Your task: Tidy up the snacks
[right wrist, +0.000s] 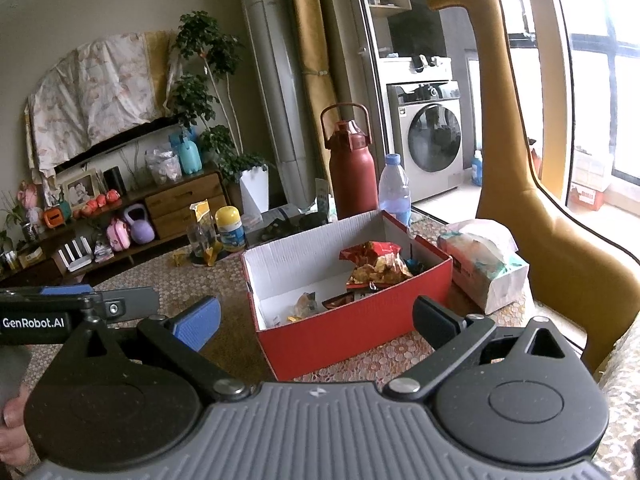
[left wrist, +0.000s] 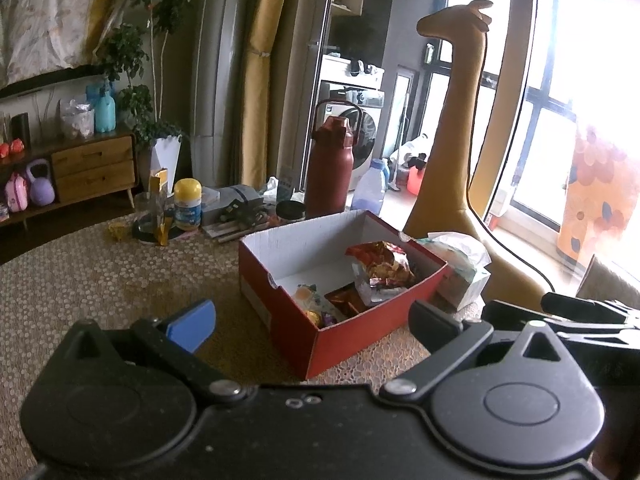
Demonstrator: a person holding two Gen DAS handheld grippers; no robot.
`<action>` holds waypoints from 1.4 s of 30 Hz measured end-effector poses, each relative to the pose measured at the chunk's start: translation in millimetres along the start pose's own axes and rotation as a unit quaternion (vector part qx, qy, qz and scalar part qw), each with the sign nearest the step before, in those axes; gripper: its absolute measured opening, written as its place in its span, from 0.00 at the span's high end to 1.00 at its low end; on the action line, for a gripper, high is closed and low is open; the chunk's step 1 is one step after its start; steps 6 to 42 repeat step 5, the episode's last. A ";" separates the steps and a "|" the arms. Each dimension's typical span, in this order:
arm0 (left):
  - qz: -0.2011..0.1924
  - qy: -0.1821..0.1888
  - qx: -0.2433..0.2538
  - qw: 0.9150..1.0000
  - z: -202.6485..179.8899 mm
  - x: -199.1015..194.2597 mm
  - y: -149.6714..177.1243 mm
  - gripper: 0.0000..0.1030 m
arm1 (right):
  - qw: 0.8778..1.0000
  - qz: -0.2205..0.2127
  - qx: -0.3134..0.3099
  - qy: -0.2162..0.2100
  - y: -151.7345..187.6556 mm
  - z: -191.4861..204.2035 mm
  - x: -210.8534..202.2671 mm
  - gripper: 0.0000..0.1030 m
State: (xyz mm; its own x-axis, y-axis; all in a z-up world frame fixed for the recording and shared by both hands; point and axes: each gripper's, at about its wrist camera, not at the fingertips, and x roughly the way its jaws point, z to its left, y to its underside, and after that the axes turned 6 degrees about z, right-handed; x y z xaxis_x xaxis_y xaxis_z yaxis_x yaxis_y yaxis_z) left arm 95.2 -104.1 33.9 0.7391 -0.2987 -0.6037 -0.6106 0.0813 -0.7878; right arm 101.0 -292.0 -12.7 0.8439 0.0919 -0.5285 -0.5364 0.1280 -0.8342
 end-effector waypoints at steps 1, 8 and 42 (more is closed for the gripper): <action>0.001 0.000 0.000 1.000 0.8 -0.6 0.1 0.00 | 1.000 0.000 0.000 0.000 0.0 0.0 0.0 0.00; 0.001 0.003 -0.002 1.000 3.5 -2.4 0.2 0.00 | 1.000 0.003 -0.002 0.000 3.6 2.8 -1.3 0.00; 0.001 0.003 -0.002 1.000 3.5 -2.4 0.2 0.00 | 1.000 0.003 -0.002 0.000 3.6 2.8 -1.3 0.00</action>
